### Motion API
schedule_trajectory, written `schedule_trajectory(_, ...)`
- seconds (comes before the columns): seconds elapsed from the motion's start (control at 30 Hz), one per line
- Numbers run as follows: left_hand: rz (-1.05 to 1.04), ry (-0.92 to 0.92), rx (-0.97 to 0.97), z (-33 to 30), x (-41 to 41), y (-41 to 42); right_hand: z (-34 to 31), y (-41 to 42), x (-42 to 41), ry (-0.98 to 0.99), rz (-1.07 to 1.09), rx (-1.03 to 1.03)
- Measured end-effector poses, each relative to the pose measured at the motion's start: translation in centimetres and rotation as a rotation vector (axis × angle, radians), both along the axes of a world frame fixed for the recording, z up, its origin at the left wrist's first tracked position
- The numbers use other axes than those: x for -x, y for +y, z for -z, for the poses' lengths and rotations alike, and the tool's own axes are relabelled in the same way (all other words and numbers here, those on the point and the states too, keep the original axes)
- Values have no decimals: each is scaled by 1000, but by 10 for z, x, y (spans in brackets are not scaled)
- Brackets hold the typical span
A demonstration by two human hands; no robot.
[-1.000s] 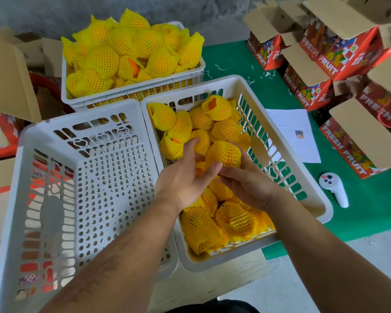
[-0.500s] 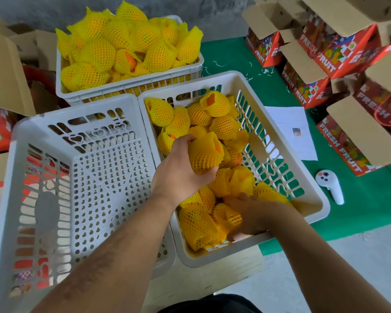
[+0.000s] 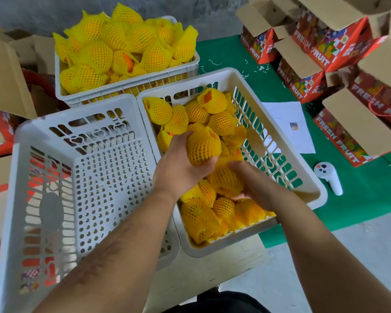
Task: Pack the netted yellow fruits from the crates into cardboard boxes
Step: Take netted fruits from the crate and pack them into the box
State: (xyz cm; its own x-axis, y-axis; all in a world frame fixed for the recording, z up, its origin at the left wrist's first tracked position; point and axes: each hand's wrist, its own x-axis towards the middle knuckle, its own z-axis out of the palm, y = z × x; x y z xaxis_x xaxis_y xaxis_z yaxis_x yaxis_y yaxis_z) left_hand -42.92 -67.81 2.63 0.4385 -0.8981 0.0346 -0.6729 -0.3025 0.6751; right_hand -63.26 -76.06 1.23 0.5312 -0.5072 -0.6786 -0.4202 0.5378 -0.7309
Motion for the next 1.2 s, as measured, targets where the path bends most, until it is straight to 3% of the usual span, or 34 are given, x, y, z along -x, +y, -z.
schedule_trajectory(0.07, 14, -19, -27, 0, 0, 1, -7, 1, 0, -254, 138, -184)
schedule_trajectory(0.13, 35, -39, -57, 1, 1, 3, -8, 4, 1, -356, 132, -183)
schedule_trajectory(0.2, 55, -79, -51, 2, 2, 6, -3, 4, 1, -384, 107, -69)
schedule_trajectory(0.3, 40, -44, -24, 2, 0, 6, -2, -1, 2, -411, 233, 25)
schedule_trajectory(0.5, 28, 140, 37, -5, 2, 6, -6, -8, 2, -449, 214, -14)
schedule_trajectory(0.7, 92, 387, 154, -11, 6, 31, -7, 18, -19, -570, 169, 78)
schedule_trajectory(0.83, 129, 387, 112, -13, 5, 45, -21, 28, -26, -652, 163, 76)
schedule_trajectory(0.97, 75, 541, 138, -16, 2, 58, -41, 41, -25, -683, 164, -116)
schedule_trajectory(1.03, 17, 637, 204, -21, 2, 68, -48, 50, -29, -642, 175, 13)
schedule_trajectory(1.13, -97, 827, 255, -29, -1, 87, -65, 64, -49, -652, 232, 18)
schedule_trajectory(1.2, -179, 859, 257, -35, -8, 106, -67, 79, -68, -650, 247, 70)
